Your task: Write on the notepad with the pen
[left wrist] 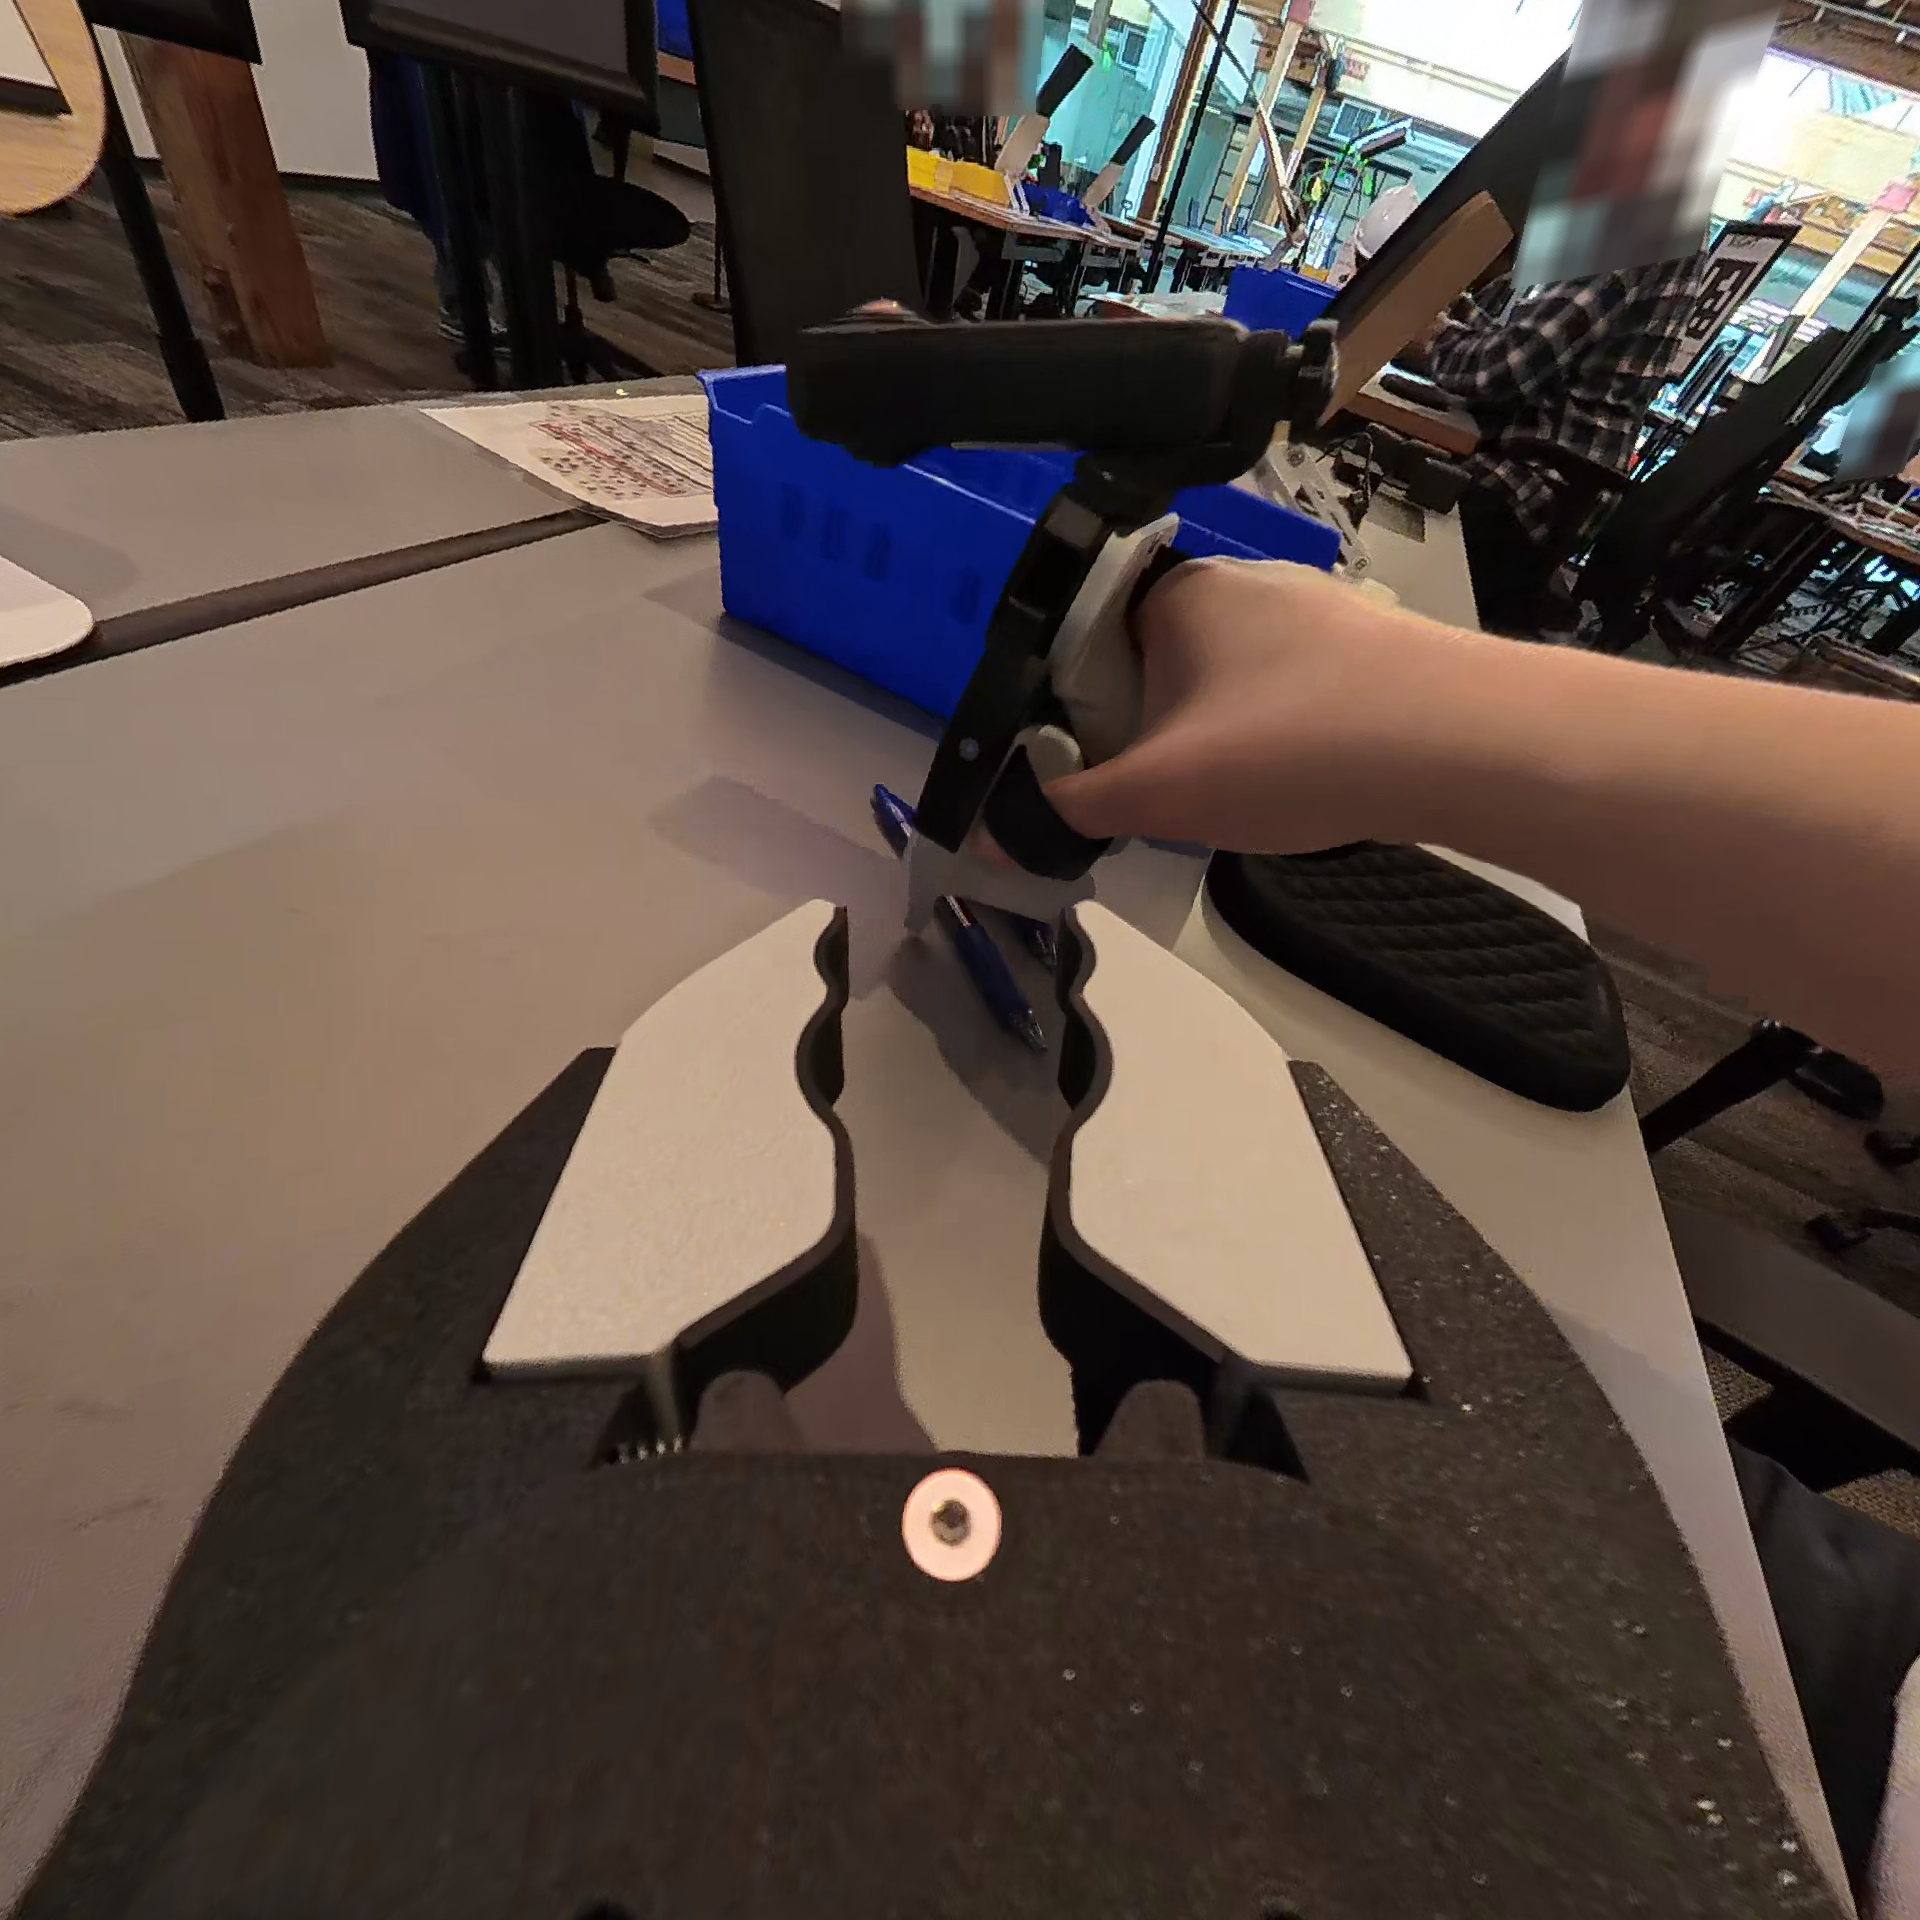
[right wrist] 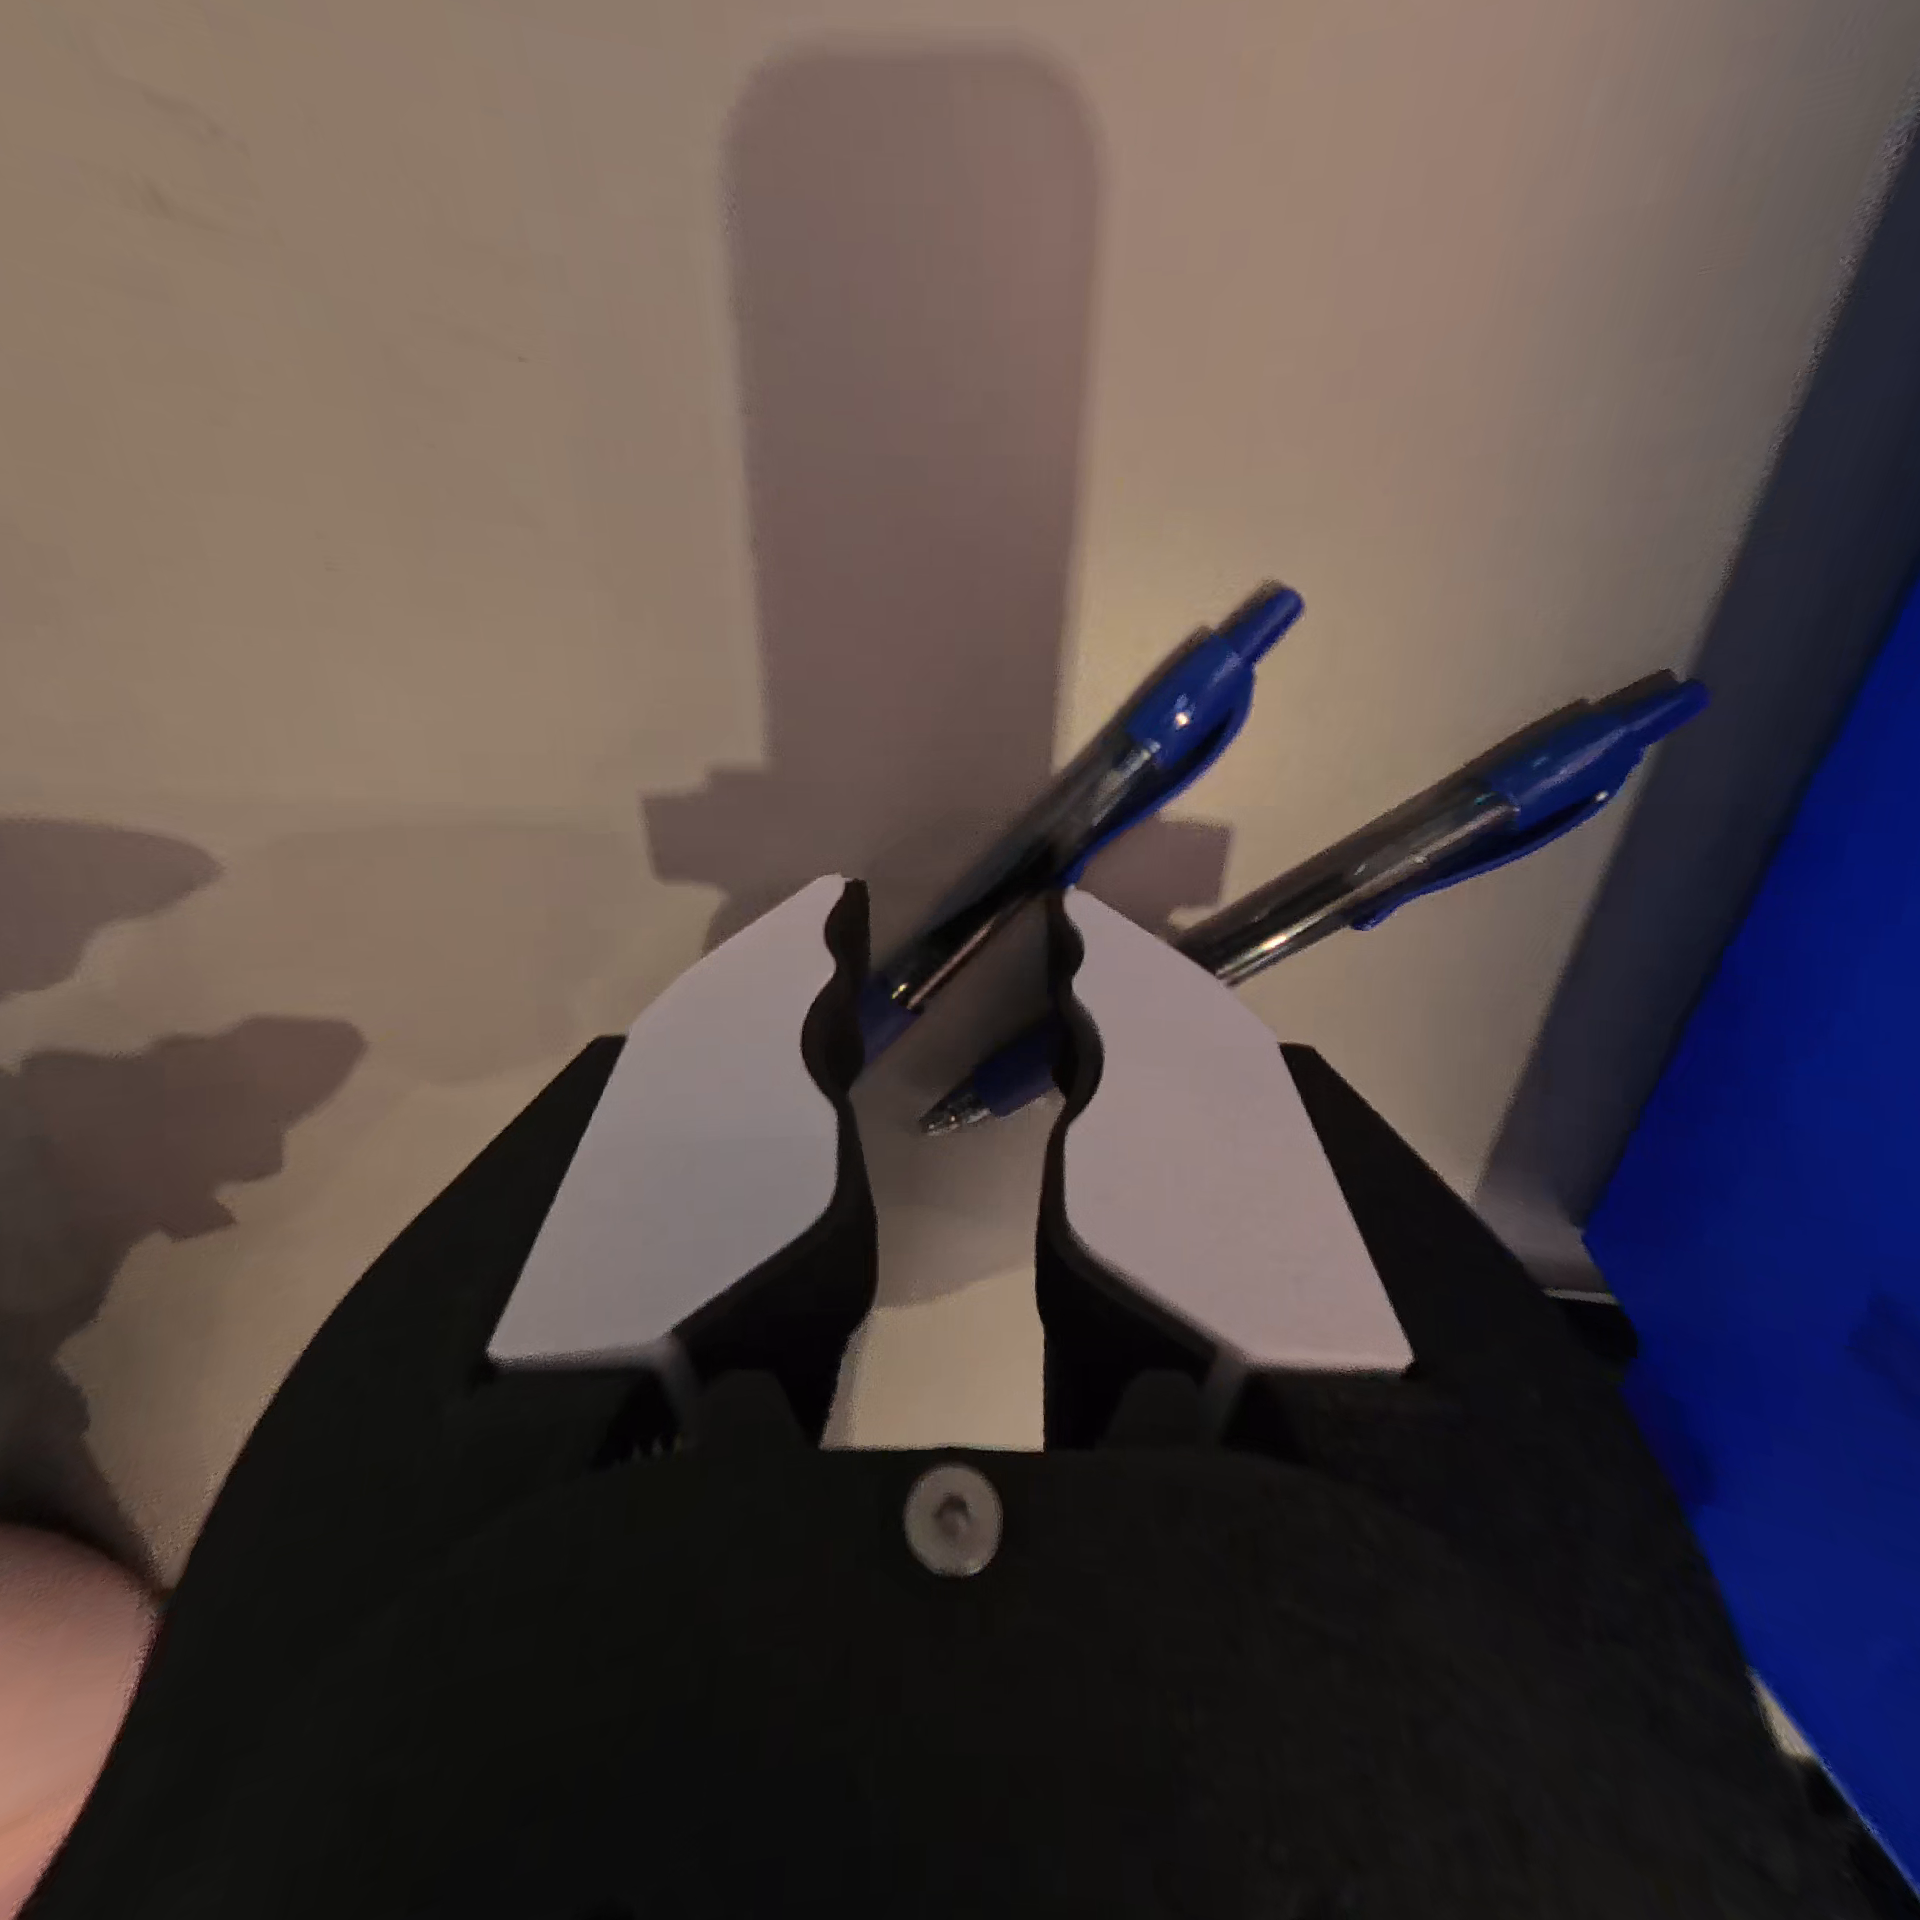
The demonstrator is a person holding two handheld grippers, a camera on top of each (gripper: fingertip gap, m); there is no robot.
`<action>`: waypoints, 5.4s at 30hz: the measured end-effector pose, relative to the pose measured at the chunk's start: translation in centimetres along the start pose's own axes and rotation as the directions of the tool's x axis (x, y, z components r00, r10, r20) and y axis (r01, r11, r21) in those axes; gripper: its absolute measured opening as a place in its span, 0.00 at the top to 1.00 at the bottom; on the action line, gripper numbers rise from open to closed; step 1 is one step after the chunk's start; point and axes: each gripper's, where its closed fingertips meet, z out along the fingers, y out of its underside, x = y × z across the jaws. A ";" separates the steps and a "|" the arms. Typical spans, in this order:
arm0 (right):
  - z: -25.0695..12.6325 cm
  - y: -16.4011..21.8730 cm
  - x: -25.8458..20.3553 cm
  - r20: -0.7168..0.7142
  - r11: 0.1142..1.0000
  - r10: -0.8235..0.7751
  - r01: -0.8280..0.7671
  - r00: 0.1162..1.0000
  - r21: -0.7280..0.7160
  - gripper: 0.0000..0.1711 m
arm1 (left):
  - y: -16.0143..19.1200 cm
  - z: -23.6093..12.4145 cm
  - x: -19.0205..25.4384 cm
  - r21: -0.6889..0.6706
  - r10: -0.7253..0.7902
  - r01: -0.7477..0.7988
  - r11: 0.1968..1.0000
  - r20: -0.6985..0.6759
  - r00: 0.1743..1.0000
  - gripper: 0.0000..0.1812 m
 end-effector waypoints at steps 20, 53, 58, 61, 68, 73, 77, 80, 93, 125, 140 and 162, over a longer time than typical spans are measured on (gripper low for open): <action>0.9 -1.6 -11.9 0.389 0.965 -0.261 0.233 0.883 0.119 0.94 | -1.5 -1.5 -1.7 0.118 -0.033 0.028 0.993 0.043 0.999 0.80; -23.1 -10.6 19.1 0.189 0.878 -0.255 0.145 0.948 0.456 0.94 | 0.3 -0.9 -4.2 0.065 -0.077 0.068 0.996 0.152 0.985 0.81; -16.8 -10.7 20.4 0.231 0.921 -0.228 0.132 0.946 0.367 0.94 | 1.3 -0.5 -4.7 0.022 -0.049 0.045 0.999 0.185 0.982 0.81; -14.6 -10.9 20.6 0.246 0.931 -0.225 0.134 0.943 0.339 0.94 | 2.0 -0.3 -5.4 -0.007 -0.046 0.048 0.999 0.205 0.978 0.81; -11.8 -11.0 21.3 0.248 0.944 -0.227 0.151 0.942 0.292 0.94 | 2.4 -0.3 -5.9 -0.038 -0.011 0.021 0.999 0.242 0.970 0.81; -11.1 -11.1 21.9 0.262 0.949 -0.212 0.135 0.941 0.283 0.94 | 2.6 -0.1 -5.7 -0.061 0.024 -0.009 0.998 0.247 0.969 0.80; -11.1 -11.2 22.1 0.271 0.950 -0.205 0.125 0.941 0.285 0.94 | 2.6 0.0 -5.4 -0.066 0.034 -0.018 0.998 0.246 0.969 0.80; -11.1 -11.0 22.2 0.269 0.951 -0.204 0.126 0.941 0.281 0.94 | 2.7 0.0 -5.5 -0.069 0.033 -0.016 0.997 0.246 0.969 0.80; -10.4 -10.3 22.4 0.280 0.958 -0.199 0.126 0.939 0.258 0.94 | 3.5 0.6 -5.1 -0.111 0.056 -0.030 0.993 0.239 0.969 0.80; -9.5 -9.2 23.3 0.285 0.969 -0.171 0.109 0.943 0.221 0.94 | 4.1 0.9 -5.0 -0.152 0.098 -0.060 0.987 0.256 0.962 0.80; -9.2 -8.8 23.7 0.290 0.973 -0.160 0.101 0.944 0.207 0.94 | 4.3 1.0 -5.1 -0.176 0.124 -0.079 0.981 0.264 0.957 0.80; -7.9 -8.3 24.4 0.297 0.982 -0.133 0.085 0.946 0.167 0.94 | 4.5 1.0 -5.1 -0.188 0.131 -0.082 0.979 0.267 0.955 0.80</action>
